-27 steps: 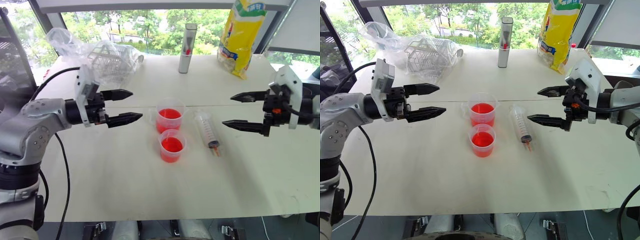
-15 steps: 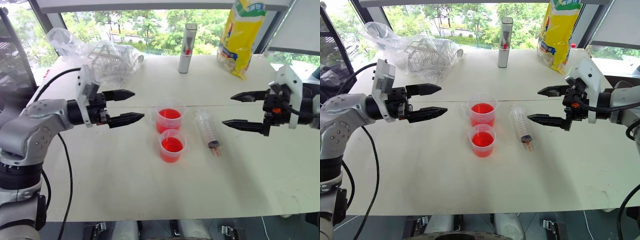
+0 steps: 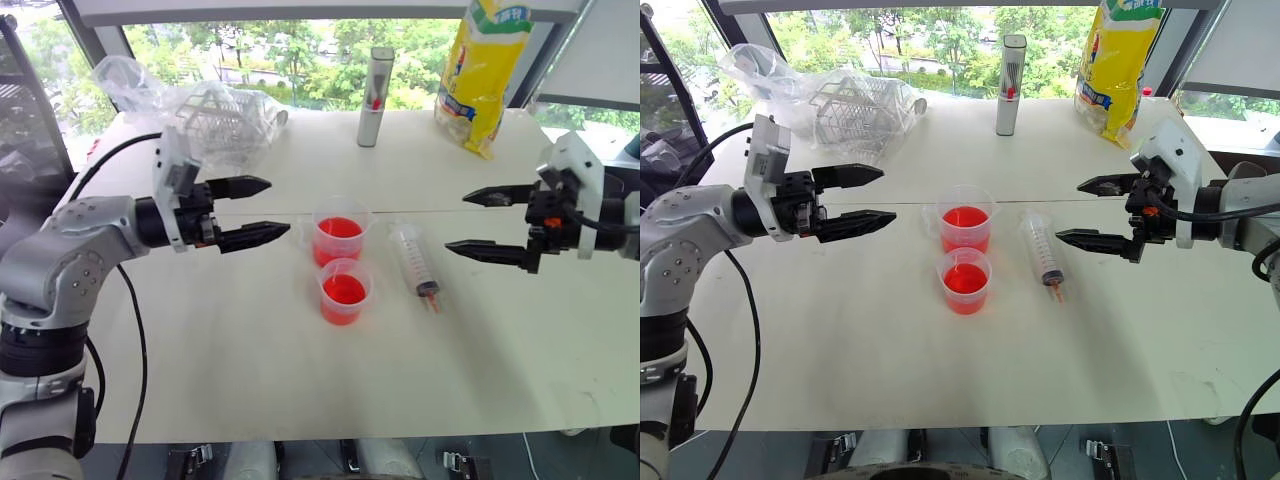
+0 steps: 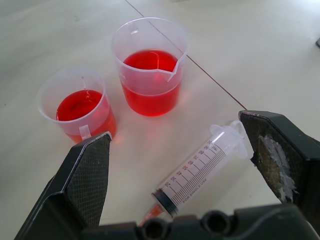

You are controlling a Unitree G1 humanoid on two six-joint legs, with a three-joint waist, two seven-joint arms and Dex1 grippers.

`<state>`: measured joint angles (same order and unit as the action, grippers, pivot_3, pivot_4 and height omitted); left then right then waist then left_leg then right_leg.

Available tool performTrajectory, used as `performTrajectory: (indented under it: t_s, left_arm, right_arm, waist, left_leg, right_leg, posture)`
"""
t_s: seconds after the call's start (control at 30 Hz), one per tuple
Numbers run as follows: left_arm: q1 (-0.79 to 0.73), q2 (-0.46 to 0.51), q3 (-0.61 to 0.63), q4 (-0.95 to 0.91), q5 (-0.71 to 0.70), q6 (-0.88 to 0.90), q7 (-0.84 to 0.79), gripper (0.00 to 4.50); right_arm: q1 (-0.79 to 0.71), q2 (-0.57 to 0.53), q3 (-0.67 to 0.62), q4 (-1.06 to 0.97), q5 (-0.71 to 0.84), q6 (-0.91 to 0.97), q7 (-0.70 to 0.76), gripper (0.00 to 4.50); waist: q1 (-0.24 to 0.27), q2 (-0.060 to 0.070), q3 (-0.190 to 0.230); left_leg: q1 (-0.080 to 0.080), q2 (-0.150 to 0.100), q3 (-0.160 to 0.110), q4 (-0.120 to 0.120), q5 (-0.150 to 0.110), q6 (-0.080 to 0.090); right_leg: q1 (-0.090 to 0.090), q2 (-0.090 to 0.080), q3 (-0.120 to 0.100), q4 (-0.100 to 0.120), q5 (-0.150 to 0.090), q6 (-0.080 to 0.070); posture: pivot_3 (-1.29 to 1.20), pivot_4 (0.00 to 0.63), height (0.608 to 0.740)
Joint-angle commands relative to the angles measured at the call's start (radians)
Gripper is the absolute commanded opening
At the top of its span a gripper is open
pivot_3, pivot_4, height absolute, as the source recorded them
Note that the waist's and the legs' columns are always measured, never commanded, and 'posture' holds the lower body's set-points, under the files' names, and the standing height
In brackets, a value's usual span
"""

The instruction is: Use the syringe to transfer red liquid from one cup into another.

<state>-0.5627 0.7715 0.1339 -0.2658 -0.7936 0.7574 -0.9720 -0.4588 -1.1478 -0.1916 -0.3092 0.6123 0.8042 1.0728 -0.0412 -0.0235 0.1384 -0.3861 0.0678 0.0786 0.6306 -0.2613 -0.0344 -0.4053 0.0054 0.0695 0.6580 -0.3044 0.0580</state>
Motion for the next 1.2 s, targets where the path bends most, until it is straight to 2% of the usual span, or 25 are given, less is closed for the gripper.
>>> performTrajectory:
  t_s: [0.03, 0.2, 0.27, 0.5, 0.67, 0.9, 1.2]
  left_arm:
    - [-0.022, -0.017, 0.008, -0.008, -0.003, -0.014, 0.009, 4.50]
    - [-0.022, -0.033, -0.017, 0.005, 0.016, -0.029, -0.008, 4.50]
    - [-0.031, -0.039, -0.019, 0.013, 0.020, -0.036, -0.013, 4.50]
    - [-0.013, -0.065, -0.024, 0.017, 0.041, -0.072, -0.009, 4.50]
    - [0.022, -0.069, -0.013, -0.010, 0.040, -0.076, -0.001, 4.50]
    - [0.090, -0.065, 0.026, -0.072, 0.021, -0.068, 0.043, 4.50]
    - [0.134, -0.057, 0.061, -0.115, 0.002, -0.064, 0.091, 4.50]
  right_arm:
    - [-0.016, -0.027, -0.024, -0.013, -0.011, 0.012, -0.020, 4.48]
    - [-0.069, -0.062, 0.092, 0.015, -0.081, 0.075, -0.050, 4.48]
    - [-0.135, -0.045, 0.165, 0.043, -0.101, 0.136, -0.068, 4.48]
    - [-0.441, 0.129, 0.424, 0.300, -0.188, 0.431, -0.143, 4.48]
    - [-0.602, 0.275, 0.537, 0.561, -0.261, 0.569, -0.203, 4.48]
    - [-0.676, 0.416, 0.657, 0.812, -0.344, 0.553, -0.208, 4.48]
    - [-0.707, 0.537, 0.709, 0.988, -0.429, 0.475, -0.188, 4.48]
  waist:
    - [0.000, 0.000, 0.000]
    - [-0.001, 0.000, 0.000]
    - [-0.002, 0.000, 0.000]
    - [-0.004, 0.000, 0.000]
    - [-0.001, 0.000, 0.000]
    - [-0.002, 0.000, 0.000]
    - [-0.004, 0.000, 0.000]
  left_leg:
    - [0.000, 0.000, 0.000, 0.000, 0.000, 0.000]
    - [0.000, 0.000, 0.000, 0.000, 0.000, 0.000]
    - [0.001, 0.000, 0.000, 0.000, 0.000, 0.000]
    - [0.003, 0.000, 0.001, 0.000, 0.000, 0.000]
    - [0.000, 0.000, 0.002, 0.000, 0.000, 0.000]
    - [-0.002, -0.001, 0.001, 0.001, 0.000, 0.000]
    - [-0.001, -0.001, 0.001, 0.001, 0.000, 0.000]
  right_leg:
    - [0.000, 0.000, 0.000, 0.000, 0.000, 0.000]
    - [0.000, 0.000, 0.000, 0.000, 0.000, 0.000]
    - [0.000, 0.000, 0.000, 0.000, 0.000, 0.000]
    - [0.000, 0.000, 0.002, 0.003, 0.000, 0.000]
    - [-0.003, 0.000, 0.002, 0.004, 0.000, -0.001]
    - [-0.004, 0.000, 0.002, 0.004, 0.000, -0.001]
    - [-0.004, 0.000, 0.002, 0.005, 0.000, 0.000]
  posture:
    - [0.00, 0.150, 0.740]
    - [0.00, 0.150, 0.740]
    - [0.00, 0.150, 0.740]
    - [0.00, 0.150, 0.740]
    - [0.00, 0.150, 0.740]
    - [0.00, 0.150, 0.740]
    - [0.00, 0.150, 0.740]
